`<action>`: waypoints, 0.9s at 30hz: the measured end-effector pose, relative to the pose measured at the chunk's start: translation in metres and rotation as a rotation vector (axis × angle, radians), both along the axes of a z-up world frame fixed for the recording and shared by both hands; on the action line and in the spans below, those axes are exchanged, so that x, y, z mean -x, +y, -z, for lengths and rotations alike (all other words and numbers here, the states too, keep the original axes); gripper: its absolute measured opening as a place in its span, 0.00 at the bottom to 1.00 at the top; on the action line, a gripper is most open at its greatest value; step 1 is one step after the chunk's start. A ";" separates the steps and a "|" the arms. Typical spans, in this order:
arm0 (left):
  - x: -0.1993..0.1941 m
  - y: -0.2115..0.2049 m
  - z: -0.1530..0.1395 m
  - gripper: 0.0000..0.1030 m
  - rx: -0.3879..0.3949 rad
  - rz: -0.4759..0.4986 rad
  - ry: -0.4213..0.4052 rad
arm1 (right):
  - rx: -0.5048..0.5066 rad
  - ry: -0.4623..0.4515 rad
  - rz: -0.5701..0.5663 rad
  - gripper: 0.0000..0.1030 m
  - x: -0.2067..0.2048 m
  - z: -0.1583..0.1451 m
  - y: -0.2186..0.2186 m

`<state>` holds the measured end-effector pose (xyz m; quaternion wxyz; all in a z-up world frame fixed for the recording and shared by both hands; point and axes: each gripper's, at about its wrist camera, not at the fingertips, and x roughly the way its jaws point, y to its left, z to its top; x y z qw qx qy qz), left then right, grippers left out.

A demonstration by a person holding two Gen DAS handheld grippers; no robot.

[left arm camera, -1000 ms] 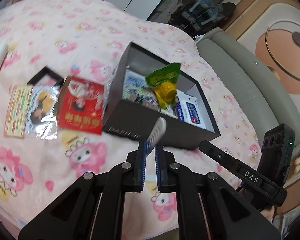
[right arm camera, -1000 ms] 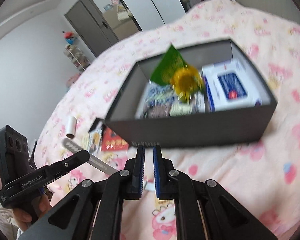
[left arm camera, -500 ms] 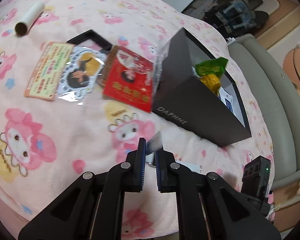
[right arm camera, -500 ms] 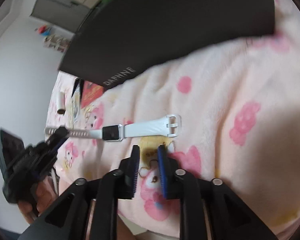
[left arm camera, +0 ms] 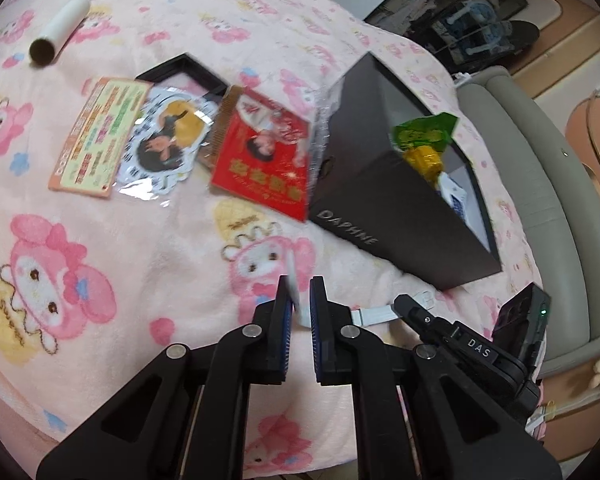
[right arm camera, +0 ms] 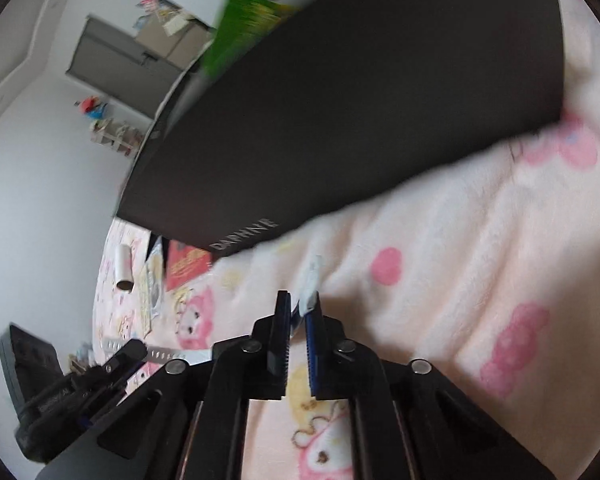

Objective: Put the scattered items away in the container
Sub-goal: 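Carry the smartwatch with the left tool over the black box, then lower the smartwatch into the box and open the left tool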

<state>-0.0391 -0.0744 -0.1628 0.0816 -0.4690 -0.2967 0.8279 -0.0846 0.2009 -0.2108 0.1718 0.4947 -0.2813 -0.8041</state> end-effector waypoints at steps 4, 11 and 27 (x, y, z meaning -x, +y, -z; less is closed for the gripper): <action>0.001 0.010 -0.019 0.06 -0.066 0.046 0.038 | -0.026 0.105 -0.038 0.02 -0.009 -0.037 -0.001; 0.022 0.038 -0.070 0.06 -0.090 0.134 0.135 | -0.025 0.277 -0.045 0.02 -0.009 -0.109 0.018; 0.137 0.095 -0.104 0.06 0.008 0.168 0.183 | -0.182 0.355 0.059 0.02 0.070 -0.144 0.079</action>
